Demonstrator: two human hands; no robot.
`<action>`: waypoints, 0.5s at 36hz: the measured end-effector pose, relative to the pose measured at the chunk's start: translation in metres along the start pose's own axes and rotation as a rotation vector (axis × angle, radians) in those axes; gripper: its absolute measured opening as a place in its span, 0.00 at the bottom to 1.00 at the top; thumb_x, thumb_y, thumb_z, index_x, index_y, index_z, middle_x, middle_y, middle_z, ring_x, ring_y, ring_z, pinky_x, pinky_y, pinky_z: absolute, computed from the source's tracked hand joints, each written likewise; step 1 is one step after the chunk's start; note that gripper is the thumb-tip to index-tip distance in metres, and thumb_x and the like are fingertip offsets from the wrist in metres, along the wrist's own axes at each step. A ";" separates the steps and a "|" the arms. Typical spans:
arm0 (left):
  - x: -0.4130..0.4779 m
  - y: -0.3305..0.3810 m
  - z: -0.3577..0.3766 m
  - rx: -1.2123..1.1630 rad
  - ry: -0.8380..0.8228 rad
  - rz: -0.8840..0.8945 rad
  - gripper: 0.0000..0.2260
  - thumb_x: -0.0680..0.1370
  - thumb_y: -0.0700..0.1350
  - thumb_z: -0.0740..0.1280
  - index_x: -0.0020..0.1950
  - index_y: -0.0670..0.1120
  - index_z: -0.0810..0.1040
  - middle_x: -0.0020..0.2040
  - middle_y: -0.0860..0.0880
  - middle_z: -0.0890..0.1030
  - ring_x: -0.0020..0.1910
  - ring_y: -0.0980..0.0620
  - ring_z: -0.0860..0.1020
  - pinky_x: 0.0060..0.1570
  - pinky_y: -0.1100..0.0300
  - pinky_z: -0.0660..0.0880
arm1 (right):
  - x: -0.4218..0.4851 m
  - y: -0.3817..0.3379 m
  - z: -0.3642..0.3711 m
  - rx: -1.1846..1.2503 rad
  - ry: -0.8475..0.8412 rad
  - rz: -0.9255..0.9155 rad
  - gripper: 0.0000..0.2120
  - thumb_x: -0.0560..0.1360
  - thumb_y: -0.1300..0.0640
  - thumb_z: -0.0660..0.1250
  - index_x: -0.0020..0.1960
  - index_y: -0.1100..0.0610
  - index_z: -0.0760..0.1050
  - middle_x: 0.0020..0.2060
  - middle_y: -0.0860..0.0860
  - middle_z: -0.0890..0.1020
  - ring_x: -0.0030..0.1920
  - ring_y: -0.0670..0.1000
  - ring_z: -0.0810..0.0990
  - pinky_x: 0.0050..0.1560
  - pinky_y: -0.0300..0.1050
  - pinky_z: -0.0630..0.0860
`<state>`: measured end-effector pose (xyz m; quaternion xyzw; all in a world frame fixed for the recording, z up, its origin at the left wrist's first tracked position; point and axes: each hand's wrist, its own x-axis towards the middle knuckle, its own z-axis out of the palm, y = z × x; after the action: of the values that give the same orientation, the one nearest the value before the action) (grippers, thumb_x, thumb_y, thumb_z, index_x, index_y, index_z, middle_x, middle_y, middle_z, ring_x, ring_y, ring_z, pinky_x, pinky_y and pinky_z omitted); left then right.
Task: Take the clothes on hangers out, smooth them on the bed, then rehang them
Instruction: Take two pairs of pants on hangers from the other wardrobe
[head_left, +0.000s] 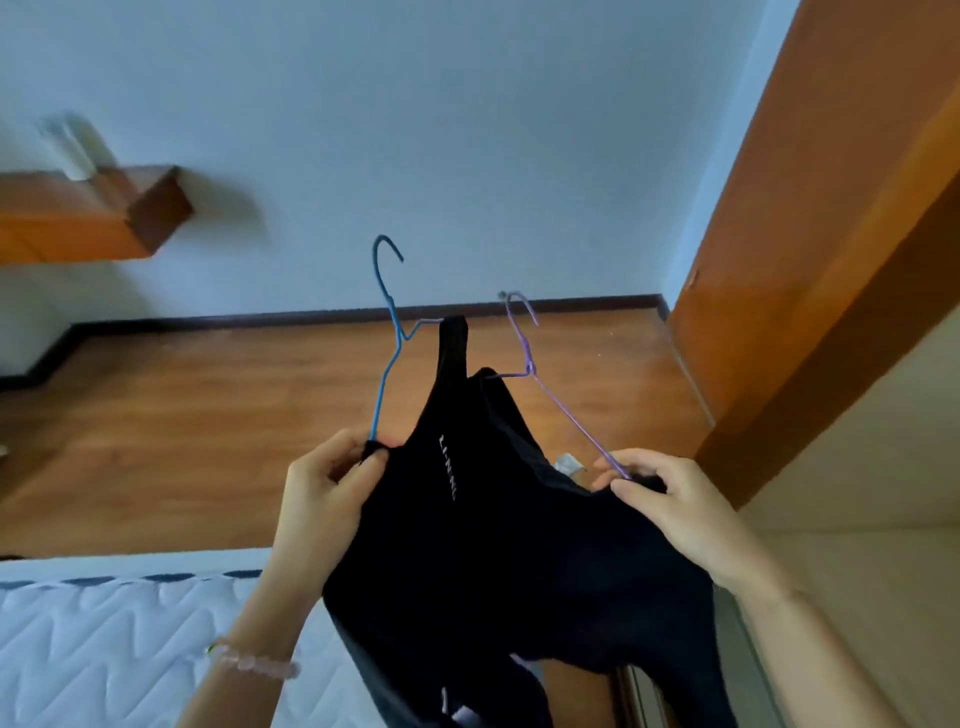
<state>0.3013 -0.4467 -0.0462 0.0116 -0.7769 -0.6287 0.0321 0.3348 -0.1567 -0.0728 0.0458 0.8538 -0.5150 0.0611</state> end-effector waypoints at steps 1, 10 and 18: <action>0.009 0.001 -0.003 -0.003 0.027 0.002 0.13 0.76 0.34 0.64 0.41 0.49 0.82 0.35 0.47 0.82 0.34 0.48 0.74 0.37 0.55 0.68 | 0.012 -0.003 0.000 0.002 0.000 -0.010 0.12 0.79 0.64 0.64 0.45 0.51 0.83 0.49 0.35 0.83 0.53 0.35 0.79 0.60 0.33 0.69; 0.124 -0.011 -0.022 0.016 0.270 -0.004 0.10 0.76 0.34 0.64 0.43 0.46 0.82 0.33 0.50 0.82 0.27 0.57 0.74 0.24 0.70 0.69 | 0.166 -0.035 -0.008 -0.020 -0.070 -0.111 0.16 0.78 0.64 0.65 0.43 0.44 0.82 0.43 0.27 0.82 0.49 0.28 0.78 0.49 0.23 0.71; 0.233 -0.009 -0.037 0.021 0.427 -0.067 0.08 0.75 0.36 0.67 0.42 0.47 0.83 0.35 0.48 0.83 0.30 0.57 0.79 0.29 0.70 0.74 | 0.327 -0.082 -0.008 -0.066 -0.199 -0.155 0.11 0.79 0.60 0.66 0.46 0.47 0.83 0.47 0.37 0.84 0.51 0.36 0.79 0.46 0.22 0.71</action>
<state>0.0713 -0.4982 -0.0389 0.1710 -0.7581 -0.6045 0.1749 -0.0007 -0.1828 -0.0468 -0.0736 0.8609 -0.4920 0.1069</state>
